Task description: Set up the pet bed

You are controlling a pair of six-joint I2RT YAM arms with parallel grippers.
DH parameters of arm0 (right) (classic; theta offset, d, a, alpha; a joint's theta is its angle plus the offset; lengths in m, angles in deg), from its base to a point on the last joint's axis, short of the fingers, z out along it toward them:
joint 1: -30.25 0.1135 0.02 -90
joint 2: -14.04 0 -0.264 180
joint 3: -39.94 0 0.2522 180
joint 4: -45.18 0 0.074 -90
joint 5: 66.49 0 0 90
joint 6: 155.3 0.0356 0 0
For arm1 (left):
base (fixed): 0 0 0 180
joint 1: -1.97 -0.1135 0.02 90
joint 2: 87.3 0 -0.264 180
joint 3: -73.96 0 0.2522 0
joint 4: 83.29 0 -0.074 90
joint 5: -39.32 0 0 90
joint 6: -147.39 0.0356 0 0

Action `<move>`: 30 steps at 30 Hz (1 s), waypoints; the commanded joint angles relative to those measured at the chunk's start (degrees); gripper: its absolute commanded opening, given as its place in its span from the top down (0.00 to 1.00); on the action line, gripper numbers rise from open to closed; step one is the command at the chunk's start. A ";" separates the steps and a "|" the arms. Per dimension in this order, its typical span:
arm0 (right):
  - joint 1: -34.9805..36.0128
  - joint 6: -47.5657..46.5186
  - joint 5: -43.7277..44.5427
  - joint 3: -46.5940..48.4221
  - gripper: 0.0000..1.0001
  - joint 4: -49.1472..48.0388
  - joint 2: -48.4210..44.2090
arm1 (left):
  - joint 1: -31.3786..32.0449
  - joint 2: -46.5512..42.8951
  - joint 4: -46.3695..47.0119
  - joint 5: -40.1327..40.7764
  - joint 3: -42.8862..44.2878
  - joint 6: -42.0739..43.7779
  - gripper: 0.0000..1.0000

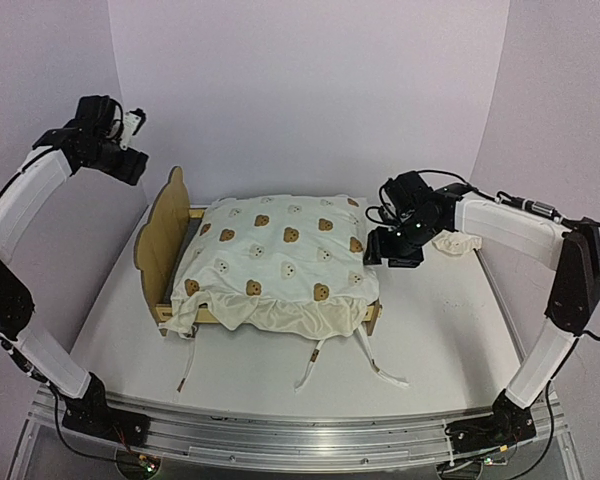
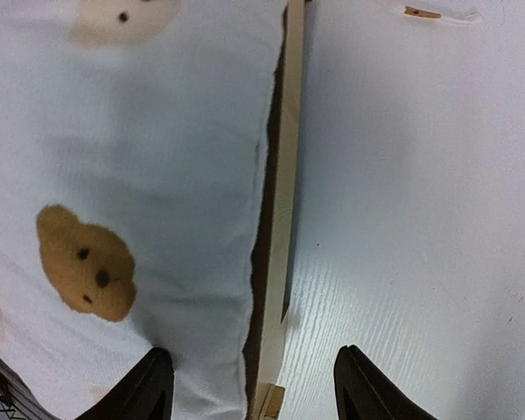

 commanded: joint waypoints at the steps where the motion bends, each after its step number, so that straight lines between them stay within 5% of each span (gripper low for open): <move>1: -3.72 1.76 0.19 1.31 0.36 0.51 -3.09 | -9.26 0.12 1.09 -4.23 -1.61 -4.81 0.17; 9: -5.26 1.41 0.12 0.21 0.36 0.67 -6.49 | -11.12 7.65 7.20 -8.67 -17.44 -5.70 0.26; 24: -4.79 2.41 -7.26 -3.74 0.42 1.34 -16.14 | 2.59 16.18 9.42 -17.28 -14.22 -10.42 0.31; 30: 4.47 -3.61 -7.04 0.87 0.43 1.38 -13.90 | 8.55 19.33 9.57 -19.41 -10.72 -12.91 0.31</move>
